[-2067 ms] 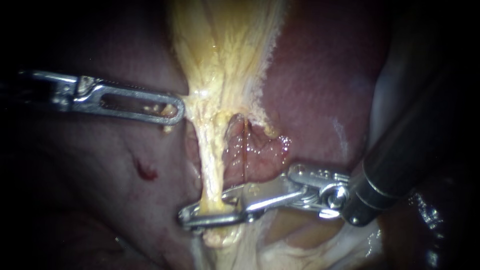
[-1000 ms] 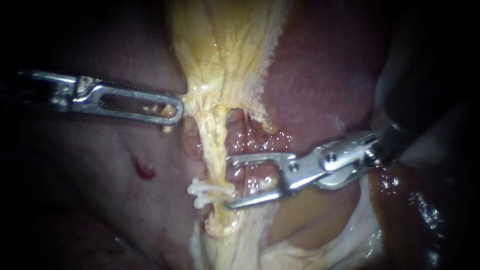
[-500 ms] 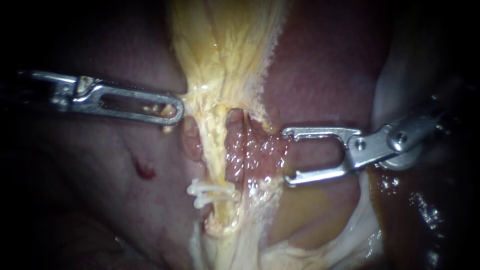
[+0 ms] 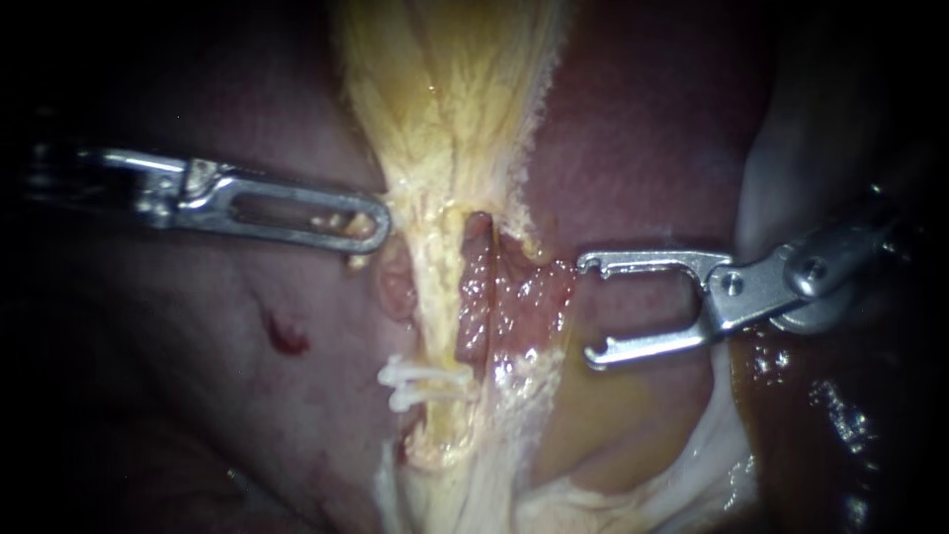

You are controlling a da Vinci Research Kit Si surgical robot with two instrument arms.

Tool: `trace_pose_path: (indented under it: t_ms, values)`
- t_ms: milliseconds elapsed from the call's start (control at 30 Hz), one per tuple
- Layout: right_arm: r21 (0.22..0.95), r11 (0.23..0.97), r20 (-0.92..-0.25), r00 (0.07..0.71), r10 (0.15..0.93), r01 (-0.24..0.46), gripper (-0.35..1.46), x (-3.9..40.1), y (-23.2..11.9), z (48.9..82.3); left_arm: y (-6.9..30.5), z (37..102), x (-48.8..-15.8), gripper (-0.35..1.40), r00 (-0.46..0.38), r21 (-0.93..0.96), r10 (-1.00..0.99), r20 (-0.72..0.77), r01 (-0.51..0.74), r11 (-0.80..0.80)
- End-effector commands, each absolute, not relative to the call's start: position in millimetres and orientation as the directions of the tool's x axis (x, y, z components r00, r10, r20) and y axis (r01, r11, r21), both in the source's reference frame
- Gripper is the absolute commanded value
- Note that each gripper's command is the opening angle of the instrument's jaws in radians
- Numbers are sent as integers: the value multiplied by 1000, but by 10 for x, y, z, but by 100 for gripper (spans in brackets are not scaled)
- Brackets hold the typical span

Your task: Going back second clip left tube

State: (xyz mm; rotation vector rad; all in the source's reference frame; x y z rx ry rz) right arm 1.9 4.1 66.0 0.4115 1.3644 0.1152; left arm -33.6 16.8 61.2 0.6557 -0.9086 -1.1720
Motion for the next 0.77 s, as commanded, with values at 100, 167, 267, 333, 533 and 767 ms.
trace_pose_path:
  t_ms: [100,167,267,333,533,767]
  values:
    - [352,922,-925,210,317,161,50,19,42,662,166,626,-349,-35,133,827,-959,251,486,284]
    - [352,922,-925,210,317,161,50,19,42,663,166,634,-356,-35,141,824,-958,249,488,286]
    - [353,921,-925,208,317,164,50,19,42,662,167,643,-361,-35,151,820,-956,252,491,294]
    - [353,921,-925,208,317,164,50,19,42,662,168,647,-362,-35,153,819,-955,252,492,295]
    - [353,921,-925,208,317,164,50,19,41,662,169,652,-360,-35,158,818,-955,252,492,297]
    - [353,921,-925,208,317,164,50,19,42,660,169,652,-360,-35,158,818,-955,252,492,297]
